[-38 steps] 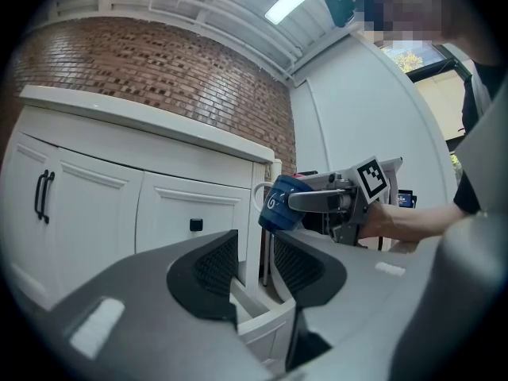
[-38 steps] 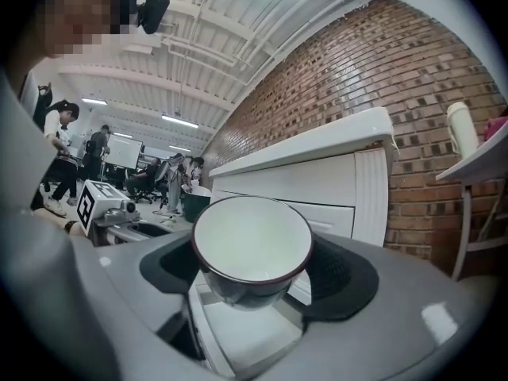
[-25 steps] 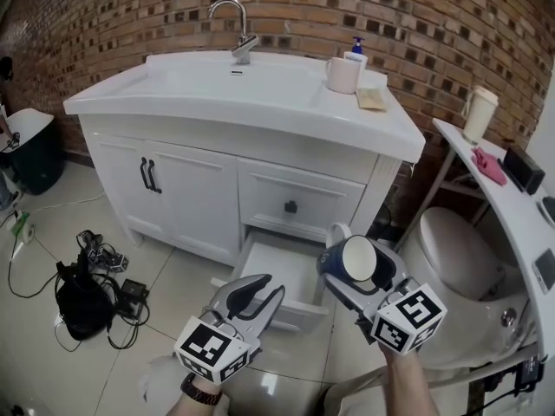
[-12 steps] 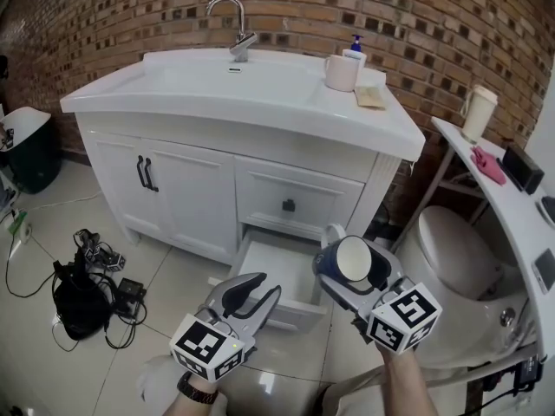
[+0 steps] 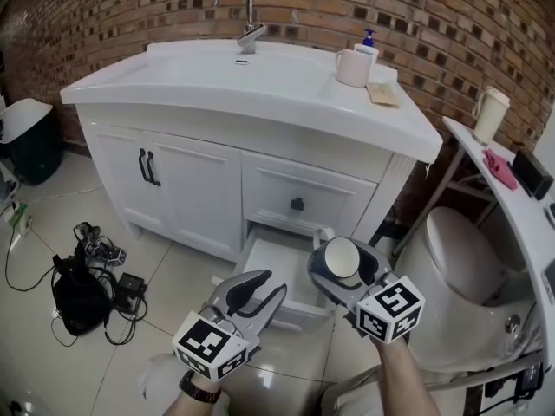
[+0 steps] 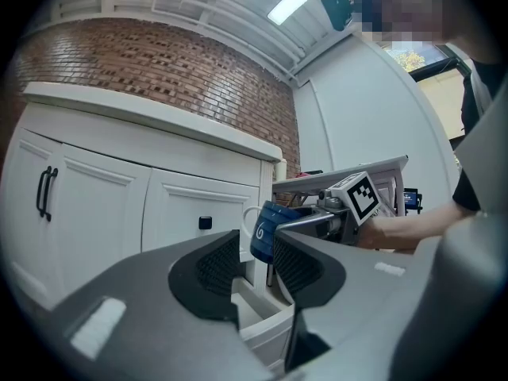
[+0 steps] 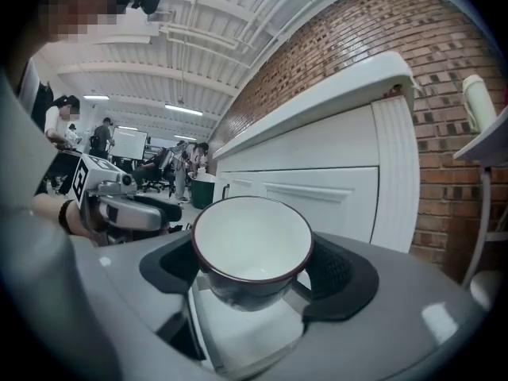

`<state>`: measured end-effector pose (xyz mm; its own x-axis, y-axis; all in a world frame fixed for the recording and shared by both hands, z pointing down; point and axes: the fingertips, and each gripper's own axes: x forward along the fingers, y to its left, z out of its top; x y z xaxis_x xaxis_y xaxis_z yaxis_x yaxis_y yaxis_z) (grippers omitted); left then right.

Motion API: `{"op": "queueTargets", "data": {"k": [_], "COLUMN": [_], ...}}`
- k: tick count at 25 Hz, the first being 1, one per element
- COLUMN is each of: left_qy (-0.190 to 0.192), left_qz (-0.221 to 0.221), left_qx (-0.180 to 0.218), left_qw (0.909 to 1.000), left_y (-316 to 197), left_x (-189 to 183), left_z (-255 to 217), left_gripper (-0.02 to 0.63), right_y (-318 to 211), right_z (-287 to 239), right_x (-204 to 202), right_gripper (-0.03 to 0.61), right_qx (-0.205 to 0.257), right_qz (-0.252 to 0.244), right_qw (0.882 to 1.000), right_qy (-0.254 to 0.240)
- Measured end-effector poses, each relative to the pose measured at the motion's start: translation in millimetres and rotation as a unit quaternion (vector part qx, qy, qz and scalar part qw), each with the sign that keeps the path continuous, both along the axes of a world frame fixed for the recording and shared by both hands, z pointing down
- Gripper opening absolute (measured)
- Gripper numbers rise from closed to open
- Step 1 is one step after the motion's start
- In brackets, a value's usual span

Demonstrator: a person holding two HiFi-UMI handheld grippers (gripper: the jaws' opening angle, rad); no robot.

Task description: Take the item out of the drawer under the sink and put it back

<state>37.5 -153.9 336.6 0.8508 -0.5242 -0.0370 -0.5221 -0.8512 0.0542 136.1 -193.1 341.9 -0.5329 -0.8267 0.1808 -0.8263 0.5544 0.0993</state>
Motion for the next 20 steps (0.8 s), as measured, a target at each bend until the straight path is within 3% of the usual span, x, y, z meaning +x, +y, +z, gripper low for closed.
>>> {"op": "queueTargets", "data": {"k": [13,20], "left_qy": [-0.004,-0.006], "left_qz": [-0.016,-0.026], "left_qx": [-0.015,-0.021], "left_qw": [0.9998,0.9994], "left_y": [-17.1,-28.3], "left_x": [-11.4,-23.0], "left_z": [4.9,11.3], "left_gripper": [0.161,0.161], "right_y": [-69.9,-97.2], "right_z": [98.0,123.8], "right_x": [-34.8,-44.4], "right_gripper": [0.4,0.4], "right_qx": [-0.105,-0.147], "right_qz": [-0.053,-0.067], "right_qw": [0.991,0.985], "right_qy": [0.057,0.057]}}
